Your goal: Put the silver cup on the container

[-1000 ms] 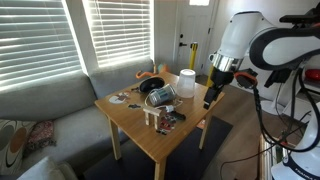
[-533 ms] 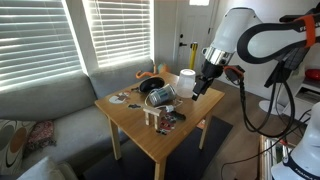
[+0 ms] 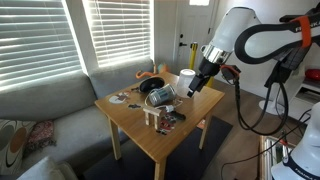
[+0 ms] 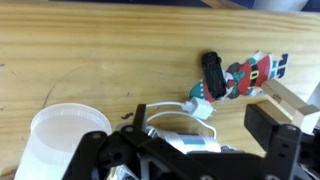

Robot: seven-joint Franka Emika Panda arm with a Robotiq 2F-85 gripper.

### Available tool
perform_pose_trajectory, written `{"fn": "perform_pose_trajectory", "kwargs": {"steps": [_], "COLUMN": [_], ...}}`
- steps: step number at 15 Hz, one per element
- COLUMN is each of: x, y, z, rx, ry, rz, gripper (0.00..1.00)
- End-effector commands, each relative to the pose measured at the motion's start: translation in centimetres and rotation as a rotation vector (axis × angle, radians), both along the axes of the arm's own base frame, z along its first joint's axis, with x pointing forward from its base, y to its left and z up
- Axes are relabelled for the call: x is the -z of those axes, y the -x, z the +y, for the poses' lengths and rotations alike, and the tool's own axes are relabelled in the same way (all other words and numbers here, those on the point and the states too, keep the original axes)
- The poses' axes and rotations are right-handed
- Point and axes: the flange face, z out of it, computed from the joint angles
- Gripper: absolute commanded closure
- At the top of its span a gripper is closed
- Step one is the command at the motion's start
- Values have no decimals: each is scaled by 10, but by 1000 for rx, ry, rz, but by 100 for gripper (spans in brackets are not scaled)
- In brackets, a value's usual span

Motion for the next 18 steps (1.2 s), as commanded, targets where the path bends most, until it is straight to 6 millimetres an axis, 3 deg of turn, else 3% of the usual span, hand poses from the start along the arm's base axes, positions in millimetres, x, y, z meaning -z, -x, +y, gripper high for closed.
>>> {"fn": "perform_pose_trajectory", "kwargs": {"steps": [1,10,16,17,18], "x": [0,31,51,54,56], "y": [-29,-76,-100,-104,-107], "z": [-10,-27,-28,-28,-26], "rx": [31,69,114,119,118], "ry": [-49,-136,-187,-189,-192], "rz": [-109,-196,-181,-183,-194], "gripper": [0,0,20,31,30]}}
